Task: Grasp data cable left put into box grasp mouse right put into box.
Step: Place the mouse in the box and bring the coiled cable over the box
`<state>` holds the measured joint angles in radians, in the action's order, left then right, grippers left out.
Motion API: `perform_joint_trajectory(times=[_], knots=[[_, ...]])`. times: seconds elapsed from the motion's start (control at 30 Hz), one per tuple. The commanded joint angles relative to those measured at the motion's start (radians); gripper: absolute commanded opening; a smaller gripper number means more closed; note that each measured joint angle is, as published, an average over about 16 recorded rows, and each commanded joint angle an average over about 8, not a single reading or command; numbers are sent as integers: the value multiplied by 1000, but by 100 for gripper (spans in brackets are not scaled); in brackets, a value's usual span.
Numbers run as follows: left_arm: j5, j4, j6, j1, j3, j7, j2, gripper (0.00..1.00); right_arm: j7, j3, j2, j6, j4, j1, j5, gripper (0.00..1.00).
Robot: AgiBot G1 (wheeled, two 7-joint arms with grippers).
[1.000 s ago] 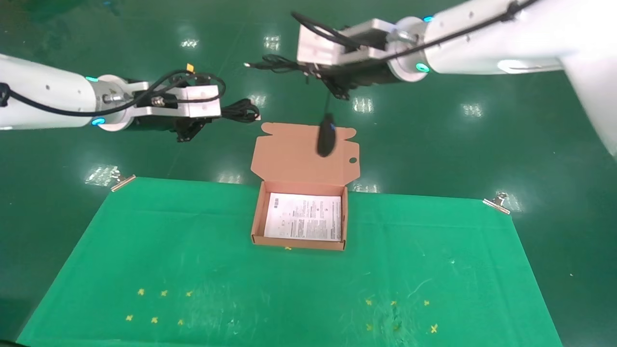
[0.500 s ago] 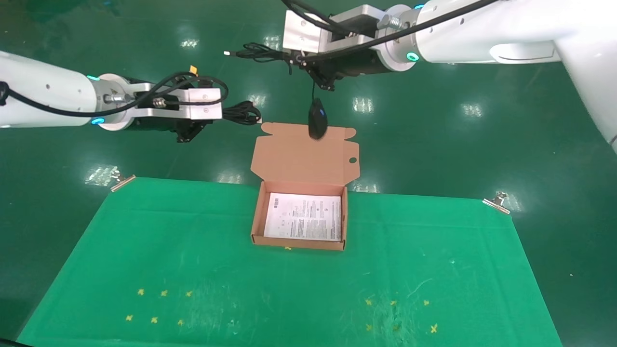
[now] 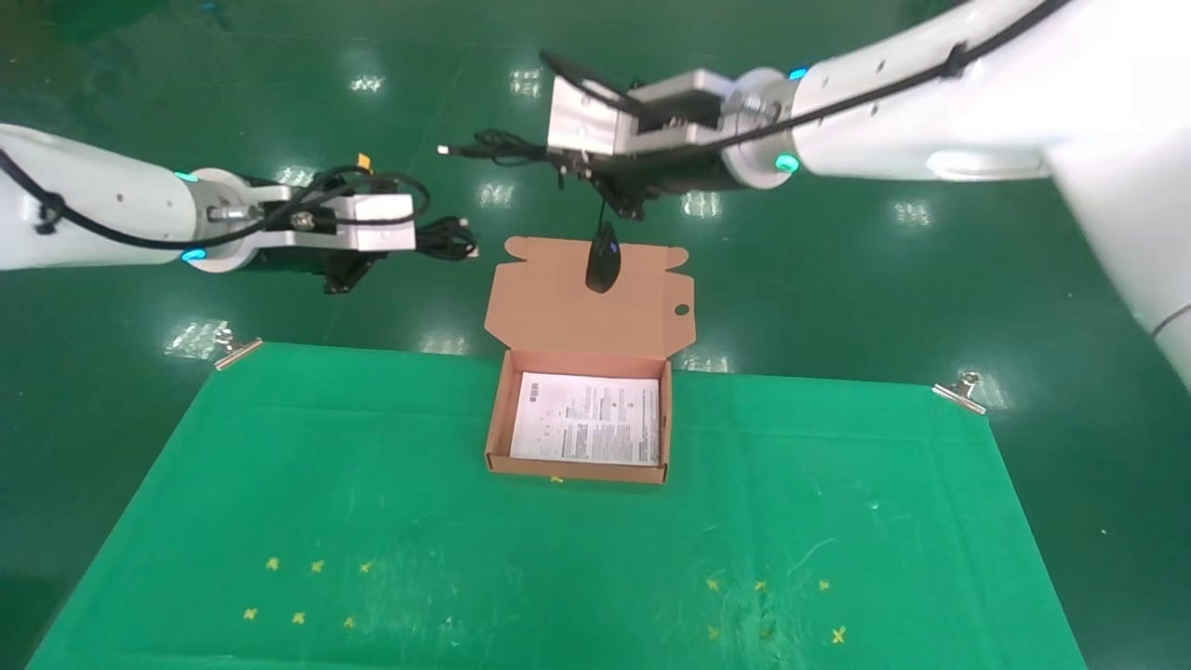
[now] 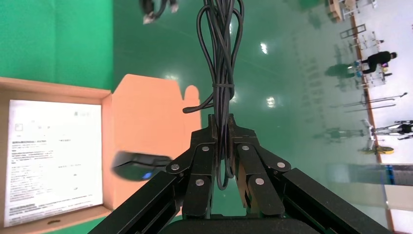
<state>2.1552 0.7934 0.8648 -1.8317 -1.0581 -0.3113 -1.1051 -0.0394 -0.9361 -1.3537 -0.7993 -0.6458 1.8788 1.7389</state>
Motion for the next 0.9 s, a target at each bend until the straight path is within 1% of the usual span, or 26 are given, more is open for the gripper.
perform_joint_trajectory(times=[0.03,0.33,0.9], knots=[[32,-21,1,-4,-9,-22,-11,0,2,-12,-4,14,6,-13,-4,0],[103,-45,19,-13,-30,-86,-30,0,-15,-98,-11,44,-7,-72,-74,0],[121,-19,27,-8,-33,-114,-24,0,-67,-298,-19,143,-61,-127,-208,0]])
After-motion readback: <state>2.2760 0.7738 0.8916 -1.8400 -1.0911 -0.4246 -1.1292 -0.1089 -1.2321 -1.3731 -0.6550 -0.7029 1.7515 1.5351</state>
